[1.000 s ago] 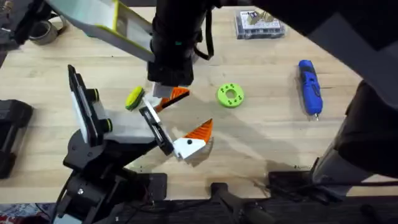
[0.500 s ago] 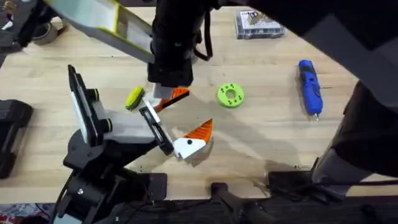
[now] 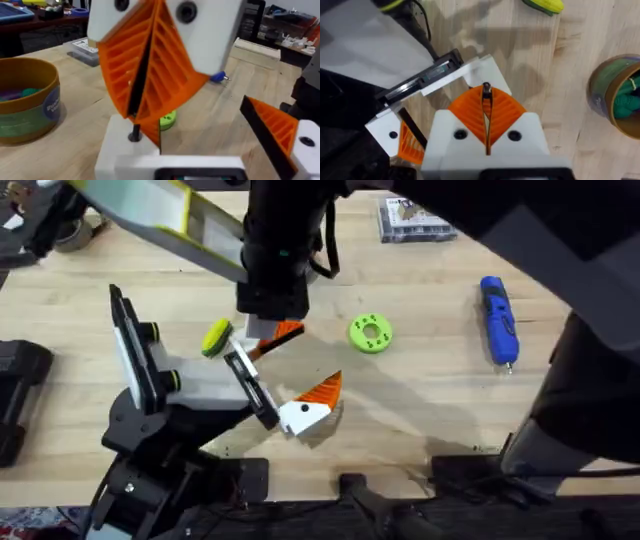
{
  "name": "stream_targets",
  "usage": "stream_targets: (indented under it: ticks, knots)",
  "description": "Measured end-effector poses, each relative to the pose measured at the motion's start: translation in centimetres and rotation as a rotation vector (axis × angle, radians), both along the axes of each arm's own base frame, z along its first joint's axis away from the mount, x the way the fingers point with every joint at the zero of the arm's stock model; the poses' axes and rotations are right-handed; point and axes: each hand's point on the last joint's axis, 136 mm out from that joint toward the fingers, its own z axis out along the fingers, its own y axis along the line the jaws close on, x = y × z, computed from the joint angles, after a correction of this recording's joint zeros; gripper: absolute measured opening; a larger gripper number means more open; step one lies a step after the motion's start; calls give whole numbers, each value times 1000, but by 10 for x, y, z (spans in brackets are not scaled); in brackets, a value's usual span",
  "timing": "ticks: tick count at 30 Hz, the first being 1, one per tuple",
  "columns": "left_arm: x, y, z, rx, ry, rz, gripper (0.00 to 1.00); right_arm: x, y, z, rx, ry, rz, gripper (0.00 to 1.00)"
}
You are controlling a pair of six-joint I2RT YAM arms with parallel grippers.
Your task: Pick up the gripper from the table and insert it into the empty holder that is missing its gripper. Then pick up a screw, insert it into the mounting hole, and use the screwdriver to tighten it. Finally, clean up the table by picking up the vegetable and placing it into the bucket.
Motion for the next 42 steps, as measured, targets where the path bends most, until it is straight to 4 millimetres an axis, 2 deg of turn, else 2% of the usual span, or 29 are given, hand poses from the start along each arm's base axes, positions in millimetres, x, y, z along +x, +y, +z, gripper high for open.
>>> stream_targets:
  ticks: [14, 21, 42]
  knots:
    - [0, 0, 0, -4, 6, 0, 986, 1, 4, -3, 4, 1, -2, 12]
    - [0, 0, -2, -5, 22, 1, 986, 2, 4, -17, -35, 28, -4, 12]
    - [0, 0, -2, -6, 24, 0, 986, 2, 3, -17, -37, 33, -11, 10]
